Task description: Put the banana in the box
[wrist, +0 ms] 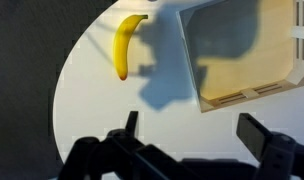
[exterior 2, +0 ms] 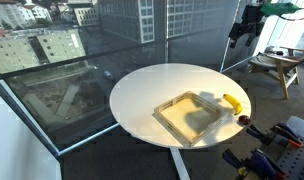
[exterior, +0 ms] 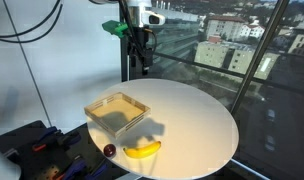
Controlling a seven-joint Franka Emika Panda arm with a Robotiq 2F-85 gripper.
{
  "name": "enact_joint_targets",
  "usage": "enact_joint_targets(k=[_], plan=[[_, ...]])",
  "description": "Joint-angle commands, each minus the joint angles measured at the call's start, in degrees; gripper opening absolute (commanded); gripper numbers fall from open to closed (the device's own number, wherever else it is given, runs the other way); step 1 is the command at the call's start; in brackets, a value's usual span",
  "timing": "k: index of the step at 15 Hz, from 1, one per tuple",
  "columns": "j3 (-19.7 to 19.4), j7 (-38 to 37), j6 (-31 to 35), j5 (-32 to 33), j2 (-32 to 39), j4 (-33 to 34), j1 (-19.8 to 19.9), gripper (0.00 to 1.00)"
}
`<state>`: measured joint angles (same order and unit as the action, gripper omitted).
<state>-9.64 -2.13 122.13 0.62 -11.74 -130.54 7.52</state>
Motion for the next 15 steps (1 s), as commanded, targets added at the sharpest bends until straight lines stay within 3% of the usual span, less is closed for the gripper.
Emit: enact_joint_targets(k=[1,15], plan=[[0.5,-1.7,1.5,0.9,2.5,1.6,1.0,1.0],[-0.2,-2.4,2.2,0.7,10.4,7.2,2.0,1.0]])
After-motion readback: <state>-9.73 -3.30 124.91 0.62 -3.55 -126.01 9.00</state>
